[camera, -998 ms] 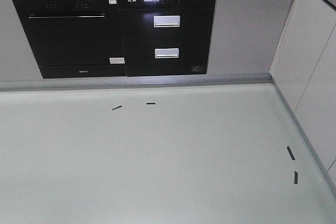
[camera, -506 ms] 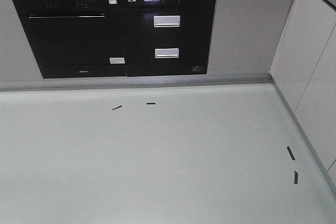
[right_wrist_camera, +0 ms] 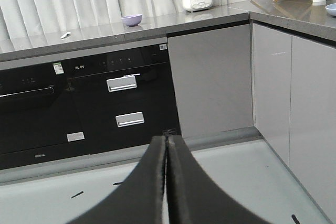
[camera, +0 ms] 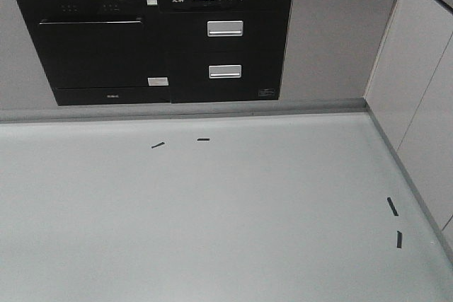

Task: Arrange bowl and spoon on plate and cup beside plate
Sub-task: 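Drive the base toward the counter holding the spoon and bowl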

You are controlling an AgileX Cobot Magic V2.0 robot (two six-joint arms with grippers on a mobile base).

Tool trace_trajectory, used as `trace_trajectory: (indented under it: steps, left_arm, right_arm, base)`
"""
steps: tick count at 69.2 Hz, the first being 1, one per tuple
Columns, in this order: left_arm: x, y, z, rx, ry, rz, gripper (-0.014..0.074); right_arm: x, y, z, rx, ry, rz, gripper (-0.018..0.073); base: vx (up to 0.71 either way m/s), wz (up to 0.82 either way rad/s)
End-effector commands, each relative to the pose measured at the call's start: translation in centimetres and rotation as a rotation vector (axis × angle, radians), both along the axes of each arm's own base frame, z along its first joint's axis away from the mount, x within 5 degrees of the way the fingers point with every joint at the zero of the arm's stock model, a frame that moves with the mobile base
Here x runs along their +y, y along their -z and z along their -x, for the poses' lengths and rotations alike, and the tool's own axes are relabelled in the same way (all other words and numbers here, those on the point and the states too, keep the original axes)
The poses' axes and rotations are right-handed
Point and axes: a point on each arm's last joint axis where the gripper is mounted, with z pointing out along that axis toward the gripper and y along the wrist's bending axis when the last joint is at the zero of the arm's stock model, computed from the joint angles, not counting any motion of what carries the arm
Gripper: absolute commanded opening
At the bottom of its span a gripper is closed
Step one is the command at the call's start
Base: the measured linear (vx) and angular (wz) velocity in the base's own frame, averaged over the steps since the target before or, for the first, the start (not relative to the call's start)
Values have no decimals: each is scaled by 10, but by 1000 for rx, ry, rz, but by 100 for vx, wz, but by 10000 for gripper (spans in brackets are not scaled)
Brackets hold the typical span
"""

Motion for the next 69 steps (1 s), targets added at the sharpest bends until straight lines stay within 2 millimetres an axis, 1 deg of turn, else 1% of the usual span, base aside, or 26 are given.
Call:
trace_trajectory:
  steps: [1,50,69]
  left_arm:
    - [0,-10,2,-93,3,15,-6]
    - [0,-10,2,-93,3,15,-6]
    - [0,-10,2,-93,3,15,-6]
  right_arm:
    - [0,-6,1,-76,1,23,-11]
    - [0,-6,1,-76,1,23,-11]
    - [0,-6,1,-76,1,23,-11]
  base:
    - [1,1]
    - [9,-2]
    - [15,16]
